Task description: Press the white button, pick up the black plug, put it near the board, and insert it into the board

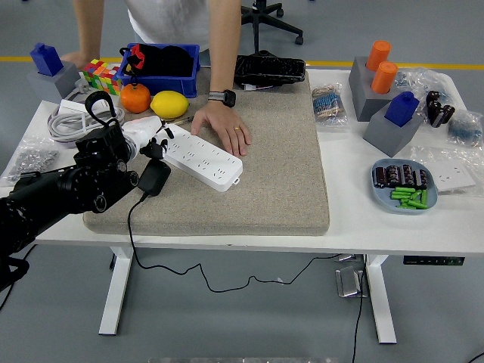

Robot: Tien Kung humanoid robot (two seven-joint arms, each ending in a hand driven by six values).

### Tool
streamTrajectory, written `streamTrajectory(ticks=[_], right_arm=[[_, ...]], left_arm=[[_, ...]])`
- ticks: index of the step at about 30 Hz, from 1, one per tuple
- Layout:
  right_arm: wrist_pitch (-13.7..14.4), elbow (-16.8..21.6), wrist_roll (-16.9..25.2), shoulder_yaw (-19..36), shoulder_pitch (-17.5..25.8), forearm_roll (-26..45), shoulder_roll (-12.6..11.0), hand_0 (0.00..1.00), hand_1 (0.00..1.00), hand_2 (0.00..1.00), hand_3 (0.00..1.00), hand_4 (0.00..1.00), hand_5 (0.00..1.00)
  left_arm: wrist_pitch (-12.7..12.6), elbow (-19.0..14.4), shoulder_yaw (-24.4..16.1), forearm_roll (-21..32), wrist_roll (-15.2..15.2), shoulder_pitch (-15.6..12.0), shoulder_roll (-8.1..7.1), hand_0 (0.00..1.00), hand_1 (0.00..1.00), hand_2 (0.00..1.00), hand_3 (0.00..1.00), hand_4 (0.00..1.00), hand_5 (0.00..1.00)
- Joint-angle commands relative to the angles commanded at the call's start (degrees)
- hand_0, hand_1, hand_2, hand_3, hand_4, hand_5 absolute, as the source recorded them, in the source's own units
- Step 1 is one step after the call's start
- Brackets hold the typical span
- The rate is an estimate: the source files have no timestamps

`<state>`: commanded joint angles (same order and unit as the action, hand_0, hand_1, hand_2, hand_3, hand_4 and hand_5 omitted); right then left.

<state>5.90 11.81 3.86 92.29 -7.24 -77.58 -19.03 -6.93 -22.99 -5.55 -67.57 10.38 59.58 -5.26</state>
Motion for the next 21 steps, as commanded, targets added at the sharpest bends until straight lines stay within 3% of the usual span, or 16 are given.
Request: streamTrajectory(ticks=[6, 21], right_arm=[[0.0, 0.05, 0.04, -0.07, -0.04, 0.12, -0.05, 0.672, 0.59, 0.582, 0.569, 0.633, 0.315], [-0.01, 0.01, 0.09, -0.3, -0.11, 0.19, -0.13, 0.672, 0.59, 0.581, 0.569, 0.633, 0.314]], left_arm=[[-0.1, 0.06, -0.75, -0.26, -0.17, 0.27, -0.02, 0.28, 0.095, 0.099, 0.704, 0.296, 0.002], [-0.2, 1.67, 3.19, 2.52, -0.25, -0.21, 0.66, 0.279, 0.095, 0.097, 0.704, 0.297, 0.002]])
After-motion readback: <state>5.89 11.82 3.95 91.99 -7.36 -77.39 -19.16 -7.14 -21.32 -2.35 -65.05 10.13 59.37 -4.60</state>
